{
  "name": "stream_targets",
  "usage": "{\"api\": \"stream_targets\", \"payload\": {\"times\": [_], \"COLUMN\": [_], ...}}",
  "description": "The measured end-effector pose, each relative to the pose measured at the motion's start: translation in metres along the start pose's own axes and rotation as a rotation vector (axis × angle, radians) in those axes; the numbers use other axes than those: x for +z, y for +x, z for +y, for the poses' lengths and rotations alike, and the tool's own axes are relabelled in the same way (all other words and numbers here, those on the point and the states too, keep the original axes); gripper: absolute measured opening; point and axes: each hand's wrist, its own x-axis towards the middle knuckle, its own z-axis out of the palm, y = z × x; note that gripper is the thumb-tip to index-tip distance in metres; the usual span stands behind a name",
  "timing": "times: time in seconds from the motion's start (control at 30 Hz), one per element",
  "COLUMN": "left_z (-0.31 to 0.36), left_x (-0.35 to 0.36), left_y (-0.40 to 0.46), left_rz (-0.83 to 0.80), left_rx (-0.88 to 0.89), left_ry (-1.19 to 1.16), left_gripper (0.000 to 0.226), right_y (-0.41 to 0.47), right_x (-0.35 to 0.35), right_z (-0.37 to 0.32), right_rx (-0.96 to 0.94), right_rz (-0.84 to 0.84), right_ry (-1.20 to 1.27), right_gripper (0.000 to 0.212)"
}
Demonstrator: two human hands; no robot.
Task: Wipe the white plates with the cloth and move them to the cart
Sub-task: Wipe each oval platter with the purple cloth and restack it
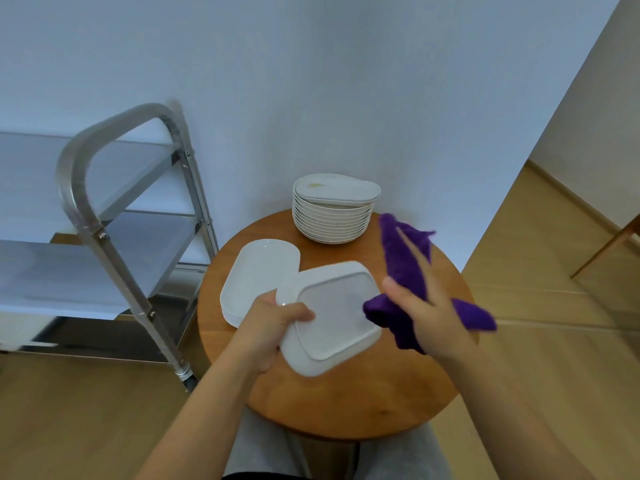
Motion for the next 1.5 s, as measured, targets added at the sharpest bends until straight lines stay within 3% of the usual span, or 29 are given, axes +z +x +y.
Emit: {"api": "stream_targets", "payload": {"times": [0.17,0.4,0.63,0.8,0.87,1.03,1.13,1.27,1.37,1.5], "left_z": [0.014,0.029,0.035,0.028,0.026,0.020,0.015,0.012,0.004,-0.003], "left_x": [0.026,0.022,0.006,0.002,0.002,0.020,0.033,0.052,0.051,0.040], "left_y": [-0.013,-0.025,-0.032,-0.026,-0.023,-0.024,-0.020,-0.016,-0.014,-0.020], "left_rz": [-0.185,-0.168,-0.176,-0.113,-0.075,-0.010,0.131,0.218,0.260,0.117], "left_rx": [0.109,0.143,0.199,0.165,0.157,0.142,0.117,0.046,0.049,0.051], "left_ry": [0.184,0.269,0.172,-0.059,-0.154,-0.162,0.023,0.105,0.087,-0.375], "left_gripper": [0.022,0.033,0.049,0.038,0.029,0.018,0.043,0.048,0.048,0.040], "right_y": [0.012,0.031,0.047,0.036,0.031,0.028,0.030,0.024,0.010,-0.007], "right_x": [0.043,0.038,-0.003,-0.017,-0.018,-0.002,0.008,0.041,0.074,0.100], "right_z": [-0.013,-0.018,-0.008,0.004,0.010,0.022,0.025,0.023,0.015,0.006], "right_rx": [-0.239,-0.214,0.007,0.127,0.190,0.266,0.299,0.232,0.098,-0.072], "right_rz": [-0.289,-0.414,-0.344,-0.135,-0.056,0.234,0.320,0.285,0.146,-0.034], "right_ry": [-0.485,-0.540,-0.424,-0.039,0.059,-0.038,-0.067,-0.390,-0.478,-0.518], "right_gripper": [0.054,0.053,0.057,0.021,0.018,0.025,0.034,0.055,0.060,0.064]}}
